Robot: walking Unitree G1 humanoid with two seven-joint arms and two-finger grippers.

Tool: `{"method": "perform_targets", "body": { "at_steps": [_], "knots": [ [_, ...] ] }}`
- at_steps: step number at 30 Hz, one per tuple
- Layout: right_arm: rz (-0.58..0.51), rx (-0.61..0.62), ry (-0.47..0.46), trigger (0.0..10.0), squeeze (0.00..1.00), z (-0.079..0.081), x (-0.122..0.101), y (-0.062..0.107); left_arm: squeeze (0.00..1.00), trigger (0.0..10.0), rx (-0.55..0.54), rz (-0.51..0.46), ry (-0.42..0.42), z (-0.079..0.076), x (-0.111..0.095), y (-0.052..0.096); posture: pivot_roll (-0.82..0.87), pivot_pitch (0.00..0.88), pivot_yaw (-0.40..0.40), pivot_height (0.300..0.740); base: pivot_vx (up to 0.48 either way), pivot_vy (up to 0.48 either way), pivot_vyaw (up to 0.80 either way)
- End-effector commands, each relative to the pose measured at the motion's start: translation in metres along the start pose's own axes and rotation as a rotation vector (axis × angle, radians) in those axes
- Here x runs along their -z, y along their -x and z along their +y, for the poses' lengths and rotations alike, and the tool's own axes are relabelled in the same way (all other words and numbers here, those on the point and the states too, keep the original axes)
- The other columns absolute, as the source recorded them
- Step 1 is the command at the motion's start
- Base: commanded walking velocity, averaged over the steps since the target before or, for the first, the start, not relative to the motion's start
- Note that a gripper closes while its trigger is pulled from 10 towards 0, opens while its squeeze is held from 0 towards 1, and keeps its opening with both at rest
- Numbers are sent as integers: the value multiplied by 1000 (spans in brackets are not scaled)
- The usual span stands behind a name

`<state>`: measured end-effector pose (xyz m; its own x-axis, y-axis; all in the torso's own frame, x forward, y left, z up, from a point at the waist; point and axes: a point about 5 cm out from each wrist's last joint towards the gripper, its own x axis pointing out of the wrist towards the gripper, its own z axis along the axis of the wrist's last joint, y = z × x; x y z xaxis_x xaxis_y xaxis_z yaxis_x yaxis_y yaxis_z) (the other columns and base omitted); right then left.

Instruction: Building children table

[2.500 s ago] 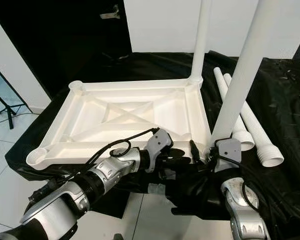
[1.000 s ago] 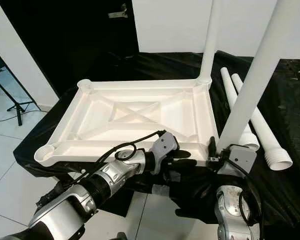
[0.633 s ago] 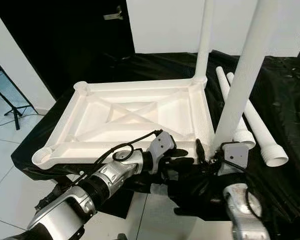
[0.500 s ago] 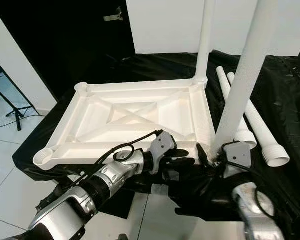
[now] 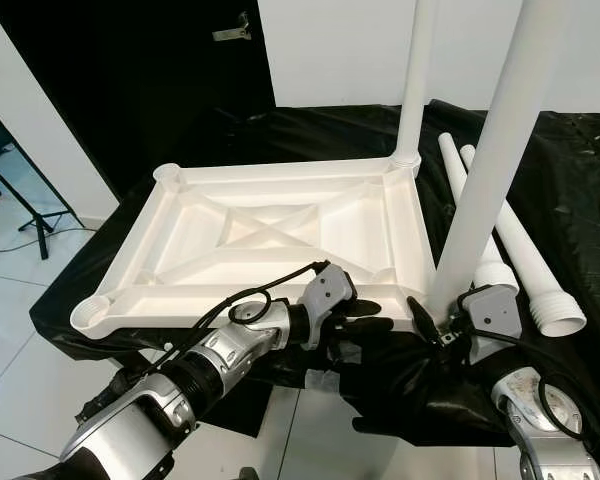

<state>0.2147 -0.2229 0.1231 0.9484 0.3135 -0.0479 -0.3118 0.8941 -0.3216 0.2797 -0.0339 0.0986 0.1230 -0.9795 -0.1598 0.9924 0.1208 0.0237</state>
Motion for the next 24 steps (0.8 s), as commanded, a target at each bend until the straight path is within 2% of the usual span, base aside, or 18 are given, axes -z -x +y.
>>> {"method": "perform_targets", "body": {
  "at_steps": [1,3,4,6,7,9,10,11,12,13,15,17,24],
  "knots": [
    [68,-61,-42,0,0,12,11,3,173,10000,287,35,15,-18,9,1,28,0,86,740,0,0,0],
    [64,5,-173,0,0,23,13,0,173,10000,284,35,14,-18,8,1,31,0,84,740,0,0,0],
    [64,5,-173,0,0,23,13,0,173,10000,284,35,14,-18,8,1,31,0,84,740,0,0,0],
    [42,92,-255,0,0,33,12,-4,176,10000,282,35,13,-17,8,1,30,0,85,740,0,0,0],
    [42,92,-255,0,0,33,12,-4,176,10000,282,35,13,-17,8,1,30,0,85,740,0,0,0],
    [11,215,-305,0,0,39,10,-9,173,10000,281,35,12,-17,8,0,30,0,86,740,0,0,0],
    [11,215,-305,0,0,39,10,-9,173,10000,281,35,12,-17,8,0,30,0,86,740,0,0,0],
    [-23,299,-321,0,0,39,6,-10,173,10000,280,36,11,-17,8,0,31,0,87,740,0,0,0],
    [-23,299,-321,0,0,39,6,-10,173,10000,280,36,11,-17,8,0,31,0,87,740,0,0,0],
    [-61,372,-314,0,0,36,2,-10,173,10000,279,36,10,-17,8,0,31,0,87,740,0,0,0],
    [-61,372,-314,0,0,36,2,-10,173,10000,279,36,10,-17,8,0,31,0,87,740,0,0,0],
    [-115,502,-286,0,0,26,-4,-8,173,10000,277,38,9,-17,8,0,33,0,87,740,0,0,0],
    [-113,534,-260,0,0,22,-5,-6,173,10000,277,41,9,-17,9,0,32,0,87,740,0,0,0]
  ]
}}
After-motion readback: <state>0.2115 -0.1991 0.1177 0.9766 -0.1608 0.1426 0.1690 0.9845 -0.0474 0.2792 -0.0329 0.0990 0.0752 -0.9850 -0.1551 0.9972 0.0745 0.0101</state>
